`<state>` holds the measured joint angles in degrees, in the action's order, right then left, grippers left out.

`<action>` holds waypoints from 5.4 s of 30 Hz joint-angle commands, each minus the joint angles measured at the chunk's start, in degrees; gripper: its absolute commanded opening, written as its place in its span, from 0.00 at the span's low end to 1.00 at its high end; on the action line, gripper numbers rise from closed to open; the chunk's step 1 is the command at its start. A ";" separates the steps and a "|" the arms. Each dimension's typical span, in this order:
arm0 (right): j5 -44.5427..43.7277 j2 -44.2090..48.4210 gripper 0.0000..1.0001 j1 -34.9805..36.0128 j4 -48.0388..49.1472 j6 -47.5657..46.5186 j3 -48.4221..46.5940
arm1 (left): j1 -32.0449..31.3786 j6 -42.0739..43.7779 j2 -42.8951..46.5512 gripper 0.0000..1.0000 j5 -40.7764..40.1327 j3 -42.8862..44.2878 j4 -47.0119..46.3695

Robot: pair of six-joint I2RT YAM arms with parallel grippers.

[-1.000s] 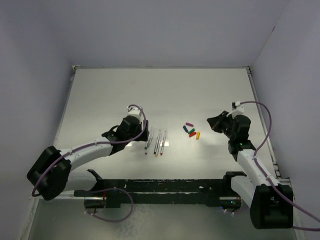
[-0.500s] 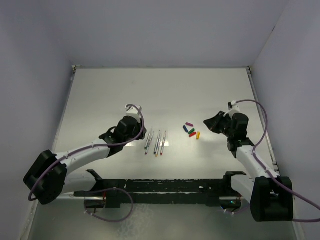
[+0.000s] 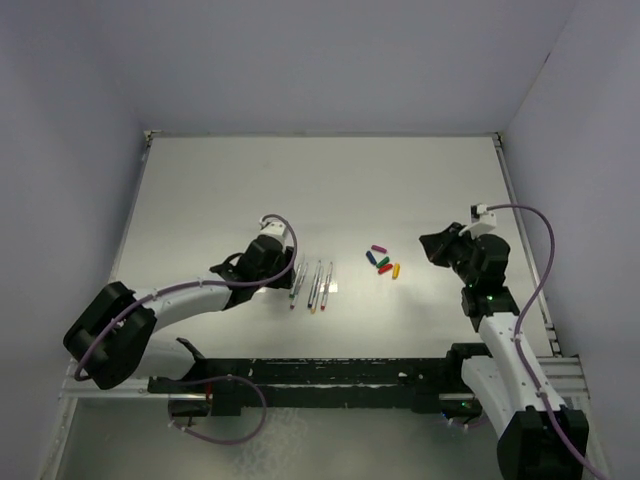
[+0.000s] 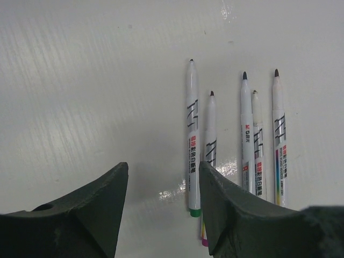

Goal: Insert the pens into the pen caps

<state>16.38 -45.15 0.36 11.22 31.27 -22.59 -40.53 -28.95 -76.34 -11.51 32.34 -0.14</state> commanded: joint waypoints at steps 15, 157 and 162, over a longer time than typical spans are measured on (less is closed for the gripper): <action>-5.22 2.20 0.13 0.34 -4.37 -4.63 -3.26 | -0.83 -0.18 -4.77 0.58 2.61 3.18 -4.73; -27.35 -40.77 0.39 25.39 -6.09 4.91 -17.31 | -3.37 -7.18 -13.56 0.00 -1.06 7.15 20.36; -26.48 -41.38 0.39 25.48 -6.43 4.80 -17.01 | -3.39 -6.82 -13.61 0.00 -0.67 7.21 20.16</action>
<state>-9.89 -85.95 25.50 4.10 35.31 -38.39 -43.90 -36.53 -85.86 -15.38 41.78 17.26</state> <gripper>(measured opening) 0.391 0.029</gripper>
